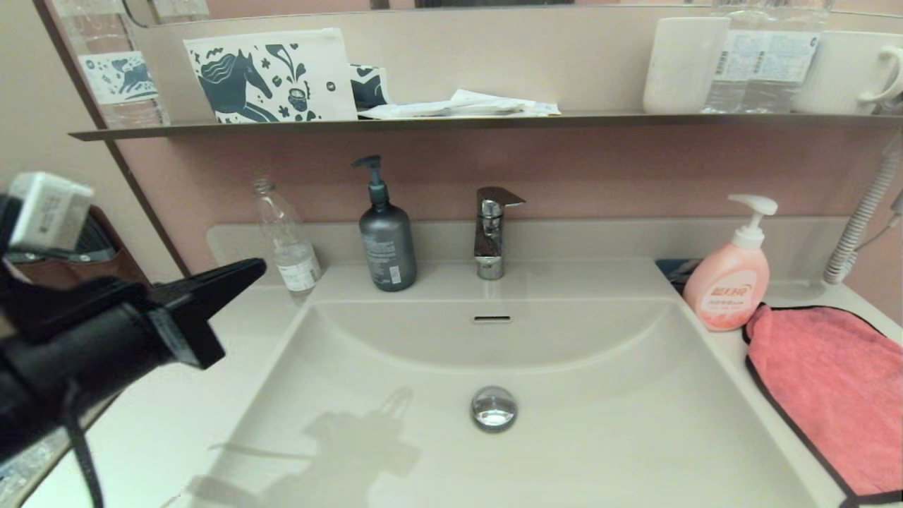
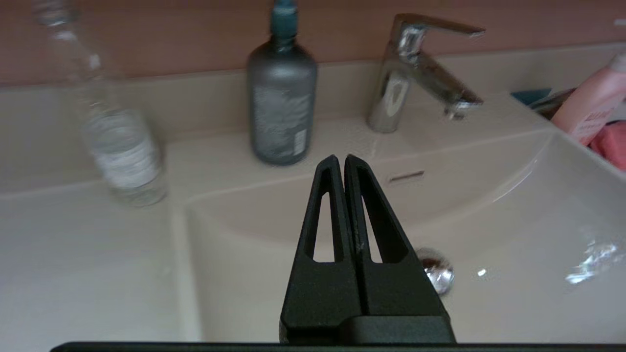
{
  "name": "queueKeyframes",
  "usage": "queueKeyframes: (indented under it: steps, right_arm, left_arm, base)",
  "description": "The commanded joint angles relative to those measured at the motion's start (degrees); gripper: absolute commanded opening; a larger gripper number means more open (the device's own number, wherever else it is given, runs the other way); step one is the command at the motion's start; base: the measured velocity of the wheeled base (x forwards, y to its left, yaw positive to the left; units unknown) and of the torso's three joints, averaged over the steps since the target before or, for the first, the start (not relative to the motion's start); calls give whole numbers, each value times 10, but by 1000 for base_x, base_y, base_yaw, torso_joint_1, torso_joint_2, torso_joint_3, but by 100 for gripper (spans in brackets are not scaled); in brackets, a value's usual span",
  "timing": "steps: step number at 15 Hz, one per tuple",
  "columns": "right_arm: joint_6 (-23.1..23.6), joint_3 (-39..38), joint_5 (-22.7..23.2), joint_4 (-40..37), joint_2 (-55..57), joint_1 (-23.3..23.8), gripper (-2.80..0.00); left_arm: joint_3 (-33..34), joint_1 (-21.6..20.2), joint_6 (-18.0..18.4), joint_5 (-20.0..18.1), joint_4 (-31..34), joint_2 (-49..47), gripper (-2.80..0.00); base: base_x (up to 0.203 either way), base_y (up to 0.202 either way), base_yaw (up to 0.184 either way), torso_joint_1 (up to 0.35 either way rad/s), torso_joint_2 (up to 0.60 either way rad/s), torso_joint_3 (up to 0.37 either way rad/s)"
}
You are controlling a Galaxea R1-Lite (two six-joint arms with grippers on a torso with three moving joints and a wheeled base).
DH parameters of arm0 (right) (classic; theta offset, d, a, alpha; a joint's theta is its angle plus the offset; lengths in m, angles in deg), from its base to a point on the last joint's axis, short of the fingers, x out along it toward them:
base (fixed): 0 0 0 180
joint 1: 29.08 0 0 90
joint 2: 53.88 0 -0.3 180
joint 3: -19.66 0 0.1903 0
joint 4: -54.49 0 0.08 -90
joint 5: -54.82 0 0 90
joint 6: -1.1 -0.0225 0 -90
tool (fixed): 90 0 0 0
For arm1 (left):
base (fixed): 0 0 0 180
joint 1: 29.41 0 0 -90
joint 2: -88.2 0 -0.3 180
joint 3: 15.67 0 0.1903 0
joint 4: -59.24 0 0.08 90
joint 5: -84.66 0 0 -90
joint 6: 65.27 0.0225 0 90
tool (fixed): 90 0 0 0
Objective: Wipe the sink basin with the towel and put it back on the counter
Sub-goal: Turn on the faucet
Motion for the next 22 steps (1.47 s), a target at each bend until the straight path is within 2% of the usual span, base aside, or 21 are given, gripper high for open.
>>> queueKeyframes:
  steps: [1,6,11,20,22]
  right_arm:
    - [0,0,0,1,0,0,-280]
    - [0,0,0,0,0,0,-280]
    - [0,0,0,0,0,0,-280]
    - [0,0,0,0,0,0,-280]
    - [0,0,0,0,0,0,-280]
  left_arm:
    - [-45,80,-3,56,-35,-108,-280]
    - [-133,165,-7,127,-53,-214,-280]
    - [-217,221,-3,199,-92,-321,-280]
    - [-335,229,23,203,-82,-426,-280]
    - [-362,229,39,203,-80,-445,-280]
  base:
    - [0,0,0,0,0,0]
    - [0,0,0,0,0,0]
    - [0,0,0,0,0,0]
    - [0,0,0,0,0,0]
    - [0,0,0,0,0,0]
